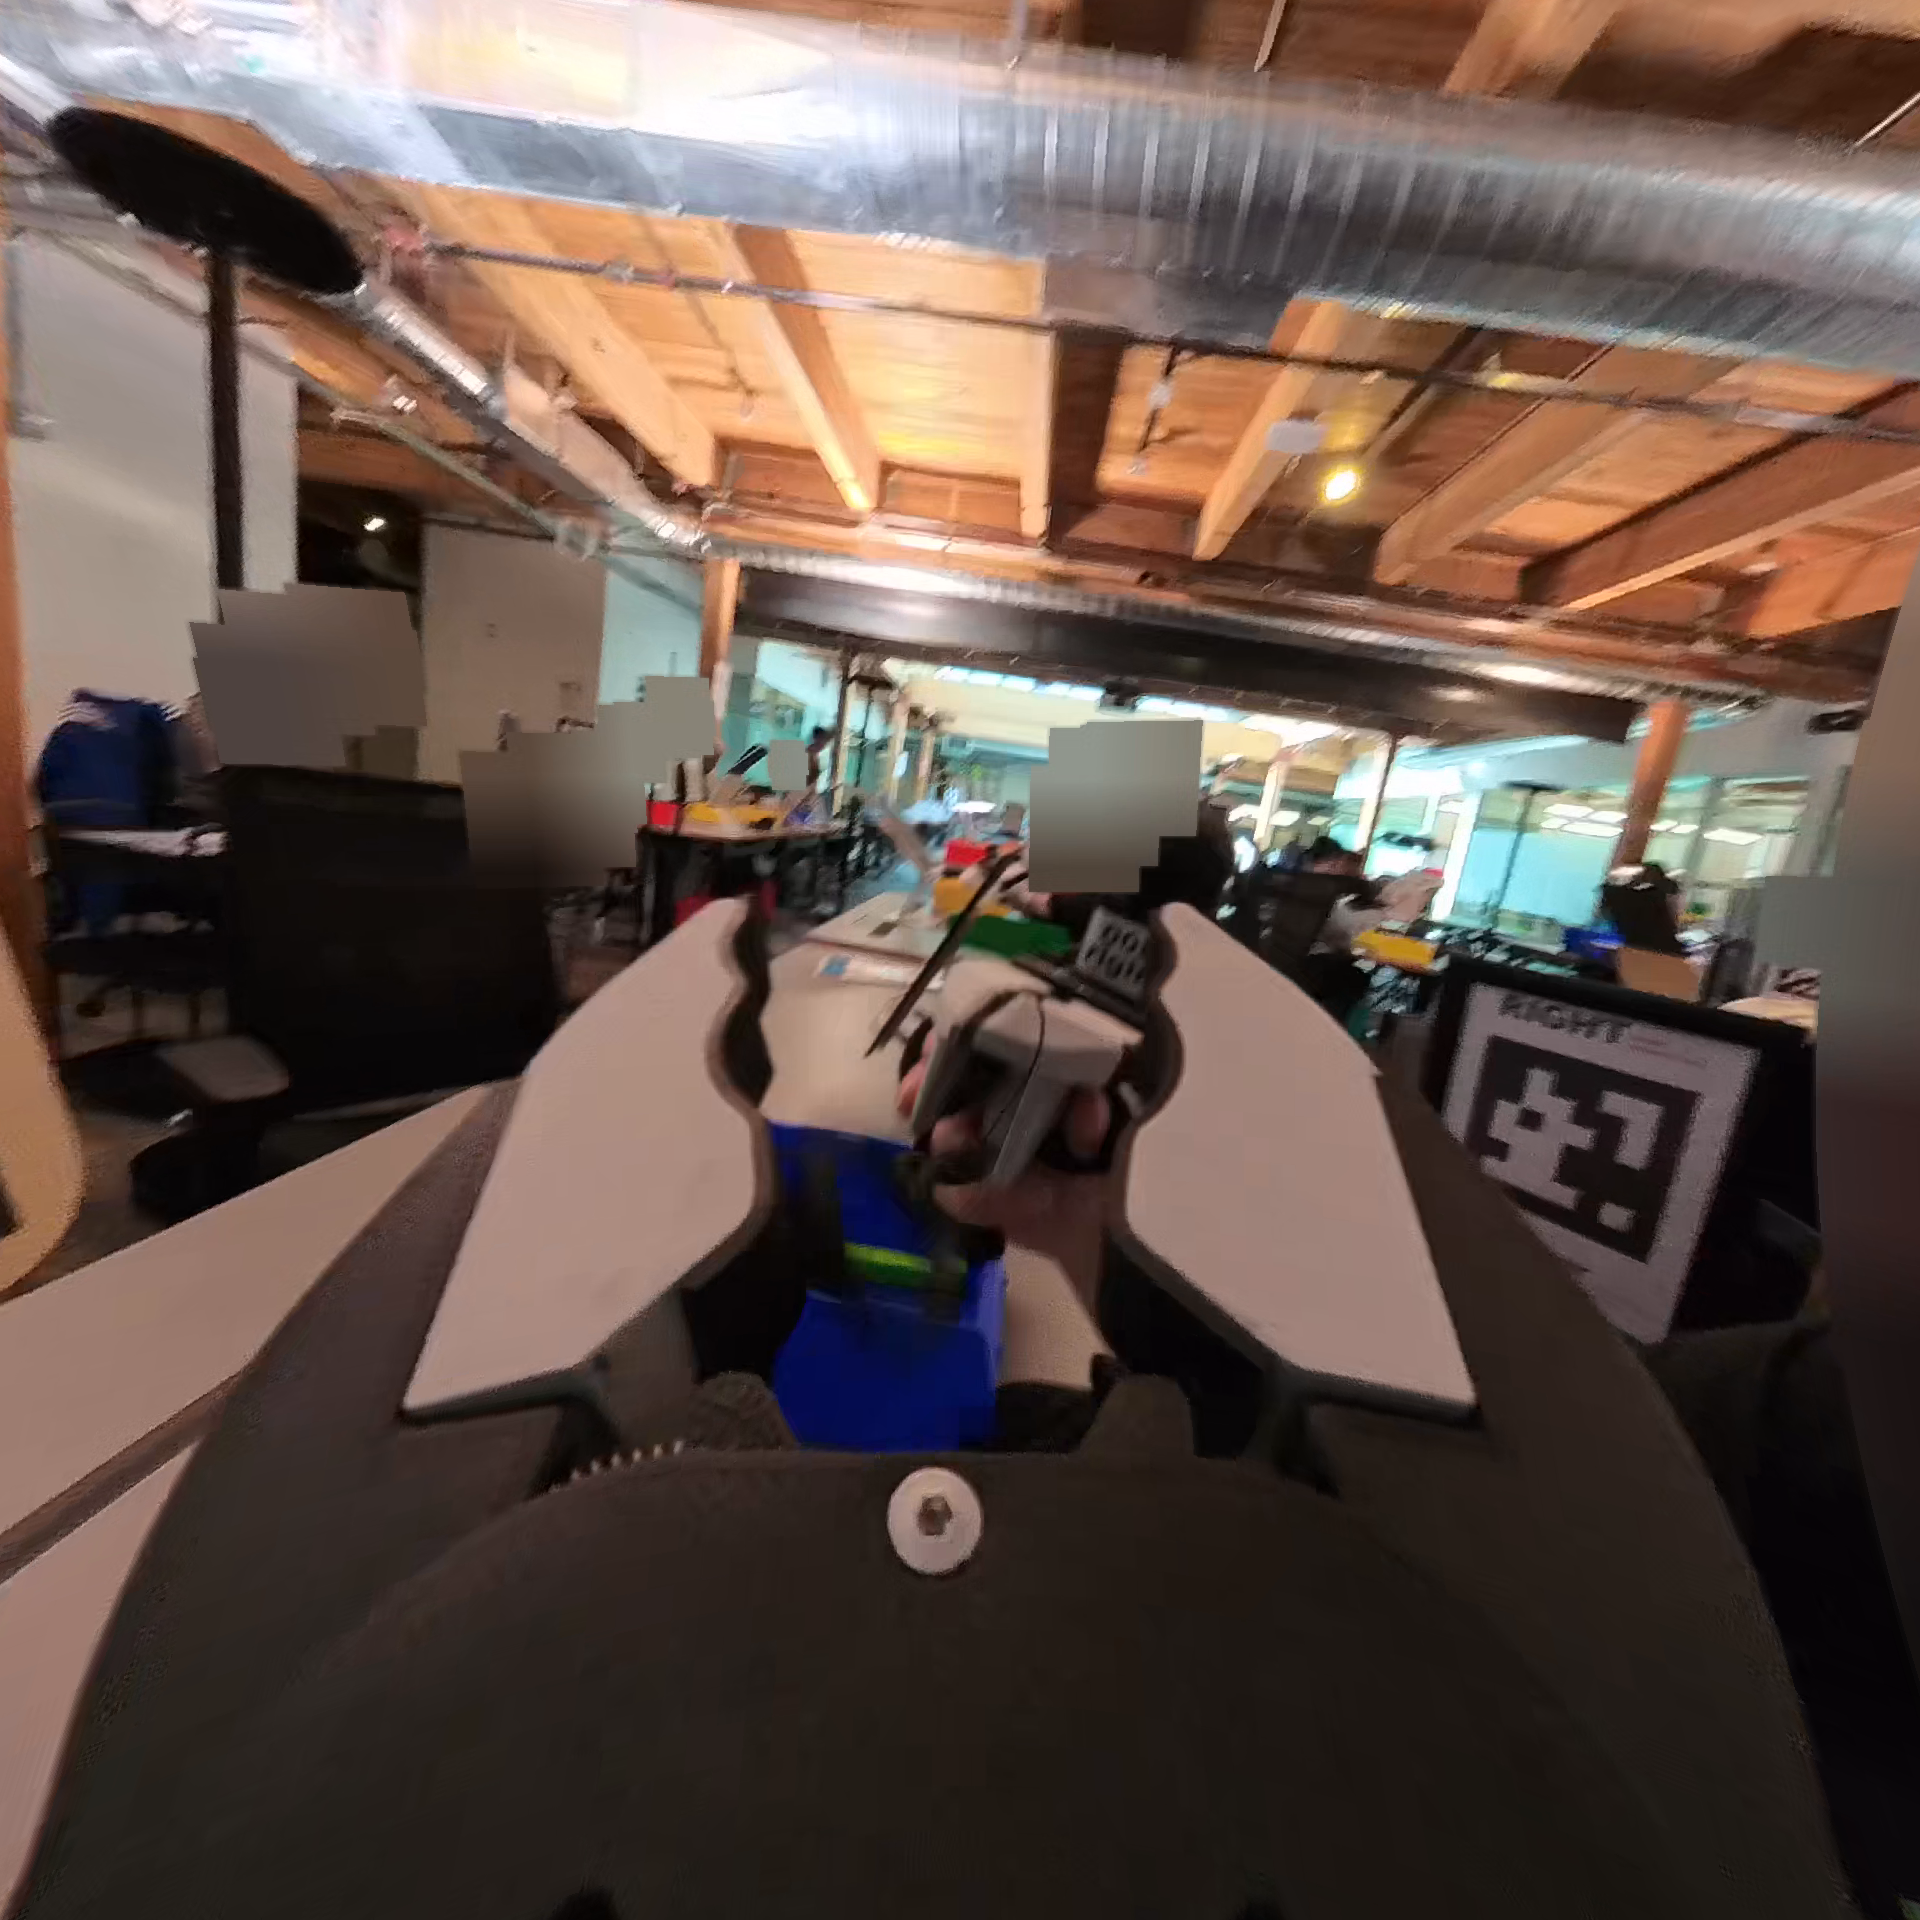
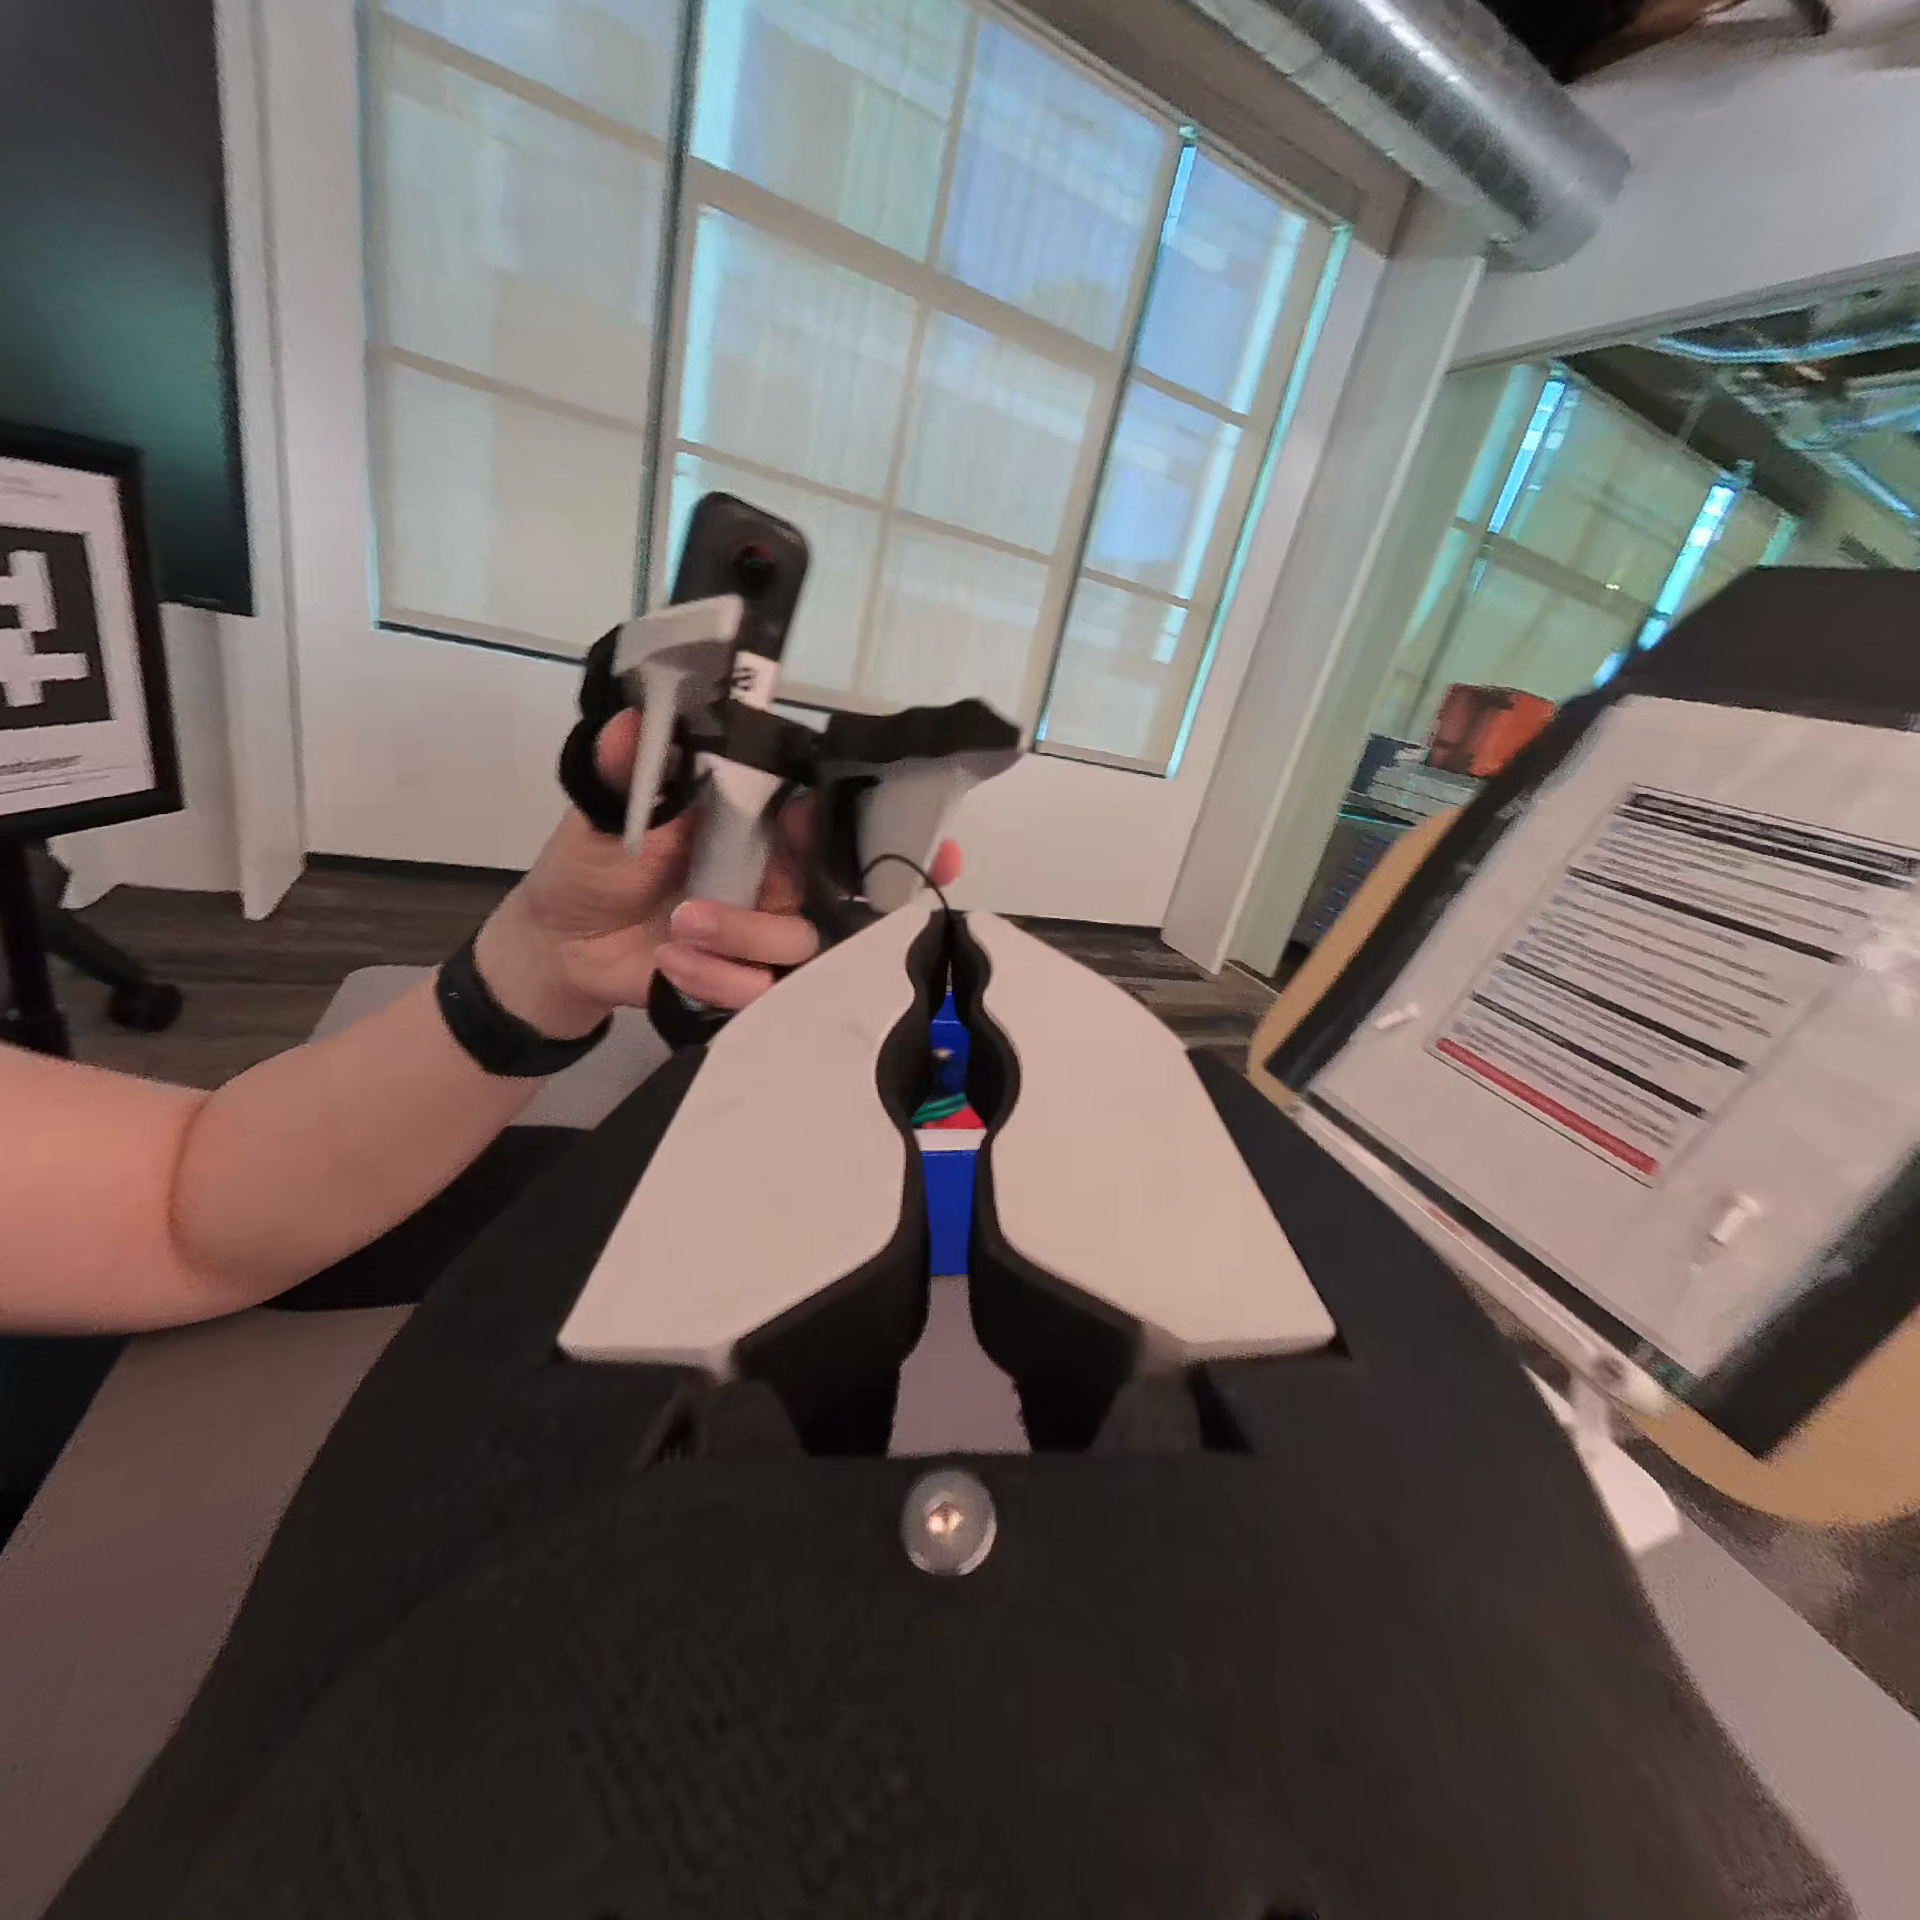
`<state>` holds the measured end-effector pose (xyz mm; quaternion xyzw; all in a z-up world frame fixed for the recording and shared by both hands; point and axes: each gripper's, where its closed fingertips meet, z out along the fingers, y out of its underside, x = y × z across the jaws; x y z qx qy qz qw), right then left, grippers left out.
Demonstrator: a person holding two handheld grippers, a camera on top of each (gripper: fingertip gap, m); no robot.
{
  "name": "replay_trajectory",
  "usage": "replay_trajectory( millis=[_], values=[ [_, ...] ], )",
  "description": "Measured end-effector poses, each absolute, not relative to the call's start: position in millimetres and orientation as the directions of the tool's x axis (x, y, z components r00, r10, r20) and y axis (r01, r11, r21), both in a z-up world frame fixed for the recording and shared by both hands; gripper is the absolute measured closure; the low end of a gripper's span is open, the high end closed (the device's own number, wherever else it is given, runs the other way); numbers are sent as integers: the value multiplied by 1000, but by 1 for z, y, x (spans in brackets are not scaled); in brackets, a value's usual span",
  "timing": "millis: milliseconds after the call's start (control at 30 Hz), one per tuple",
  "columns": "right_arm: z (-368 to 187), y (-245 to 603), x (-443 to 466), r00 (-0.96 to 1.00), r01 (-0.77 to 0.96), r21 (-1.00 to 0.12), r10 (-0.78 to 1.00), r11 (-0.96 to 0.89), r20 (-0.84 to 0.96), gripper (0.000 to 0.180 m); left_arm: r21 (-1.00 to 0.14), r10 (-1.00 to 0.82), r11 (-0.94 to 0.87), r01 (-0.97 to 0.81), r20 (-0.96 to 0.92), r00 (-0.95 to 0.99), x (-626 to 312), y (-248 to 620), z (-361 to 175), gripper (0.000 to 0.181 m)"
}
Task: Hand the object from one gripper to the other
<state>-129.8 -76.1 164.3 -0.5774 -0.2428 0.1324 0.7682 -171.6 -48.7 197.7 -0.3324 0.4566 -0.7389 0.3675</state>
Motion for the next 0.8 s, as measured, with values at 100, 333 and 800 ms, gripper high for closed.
replay_trajectory(
  millis=[100,333,800],
  values=[
    [169,-76,-81,913,78,-959,367,272,179,179,-968,-964,-87,234,23,-264,-159,-18,182,102],
    [158,-106,71,981,163,-982,-118,96,152,179,-736,-650,625,-261,-675,348,-150,68,137,108],
    [173,-191,148,930,124,-981,-363,149,62,179,-227,-170,683,-694,-974,152,-124,95,75,119]
  ],
)
